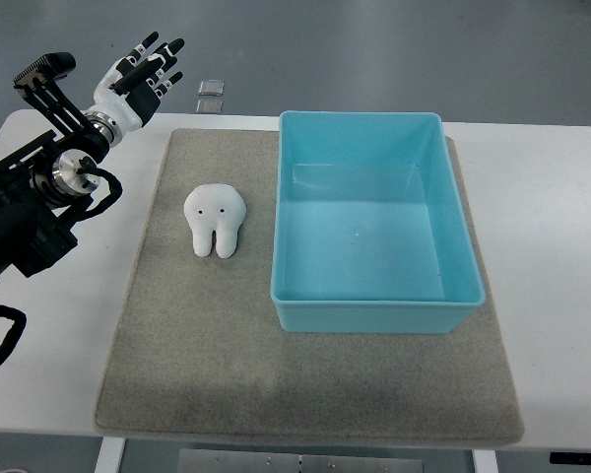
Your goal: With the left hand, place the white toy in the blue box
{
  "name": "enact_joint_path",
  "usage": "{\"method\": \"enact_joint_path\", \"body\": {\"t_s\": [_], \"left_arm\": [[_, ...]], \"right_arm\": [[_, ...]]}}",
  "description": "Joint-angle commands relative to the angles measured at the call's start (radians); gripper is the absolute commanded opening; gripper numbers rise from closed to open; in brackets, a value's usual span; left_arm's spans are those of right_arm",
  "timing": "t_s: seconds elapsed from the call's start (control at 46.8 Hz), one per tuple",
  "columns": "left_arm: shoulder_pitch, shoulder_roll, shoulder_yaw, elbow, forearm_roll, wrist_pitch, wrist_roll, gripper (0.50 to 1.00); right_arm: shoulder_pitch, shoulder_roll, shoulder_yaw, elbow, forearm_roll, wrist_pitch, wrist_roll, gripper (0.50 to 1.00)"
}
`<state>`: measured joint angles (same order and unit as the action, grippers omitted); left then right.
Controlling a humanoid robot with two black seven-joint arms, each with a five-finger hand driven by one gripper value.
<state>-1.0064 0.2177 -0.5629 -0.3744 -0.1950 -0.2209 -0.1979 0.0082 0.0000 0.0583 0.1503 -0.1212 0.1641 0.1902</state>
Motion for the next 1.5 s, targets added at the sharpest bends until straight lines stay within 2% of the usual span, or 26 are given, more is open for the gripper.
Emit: {"method": "enact_joint_path", "body": {"t_s": [0.0, 0.214, 0.833, 1.175, 1.389, 1.474], "left_arm": [[0.000, 0.002, -0.002, 0.000, -0.003, 0.000, 0.000, 0.992], [0.002, 0.003, 0.000, 0.002, 0.002, 0.000, -0.040, 0.992], [-0.012, 0.023, 0.021, 0.002, 0.017, -0.002, -0.035, 0.990], [-0.012, 0.152, 0.052, -0.138, 0.390, -0.014, -0.037, 0.984], [-0.050, 0.186, 0.184, -0.149, 0.431, -0.126, -0.037, 0.984], [-0.067, 0.229, 0.228, -0.185, 0.466, -0.143, -0.037, 0.984]], "right_arm": [[-0.001, 0.000, 0.000, 0.000, 0.000, 0.000, 0.000, 0.936], [-0.001, 0.000, 0.000, 0.000, 0.000, 0.000, 0.000, 0.936], [-0.001, 0.000, 0.000, 0.000, 0.000, 0.000, 0.000, 0.936], [-0.001, 0.000, 0.000, 0.000, 0.000, 0.000, 0.000, 0.936], [-0.001, 0.000, 0.000, 0.000, 0.000, 0.000, 0.000, 0.936], [-0.001, 0.000, 0.000, 0.000, 0.000, 0.000, 0.000, 0.936]]}}
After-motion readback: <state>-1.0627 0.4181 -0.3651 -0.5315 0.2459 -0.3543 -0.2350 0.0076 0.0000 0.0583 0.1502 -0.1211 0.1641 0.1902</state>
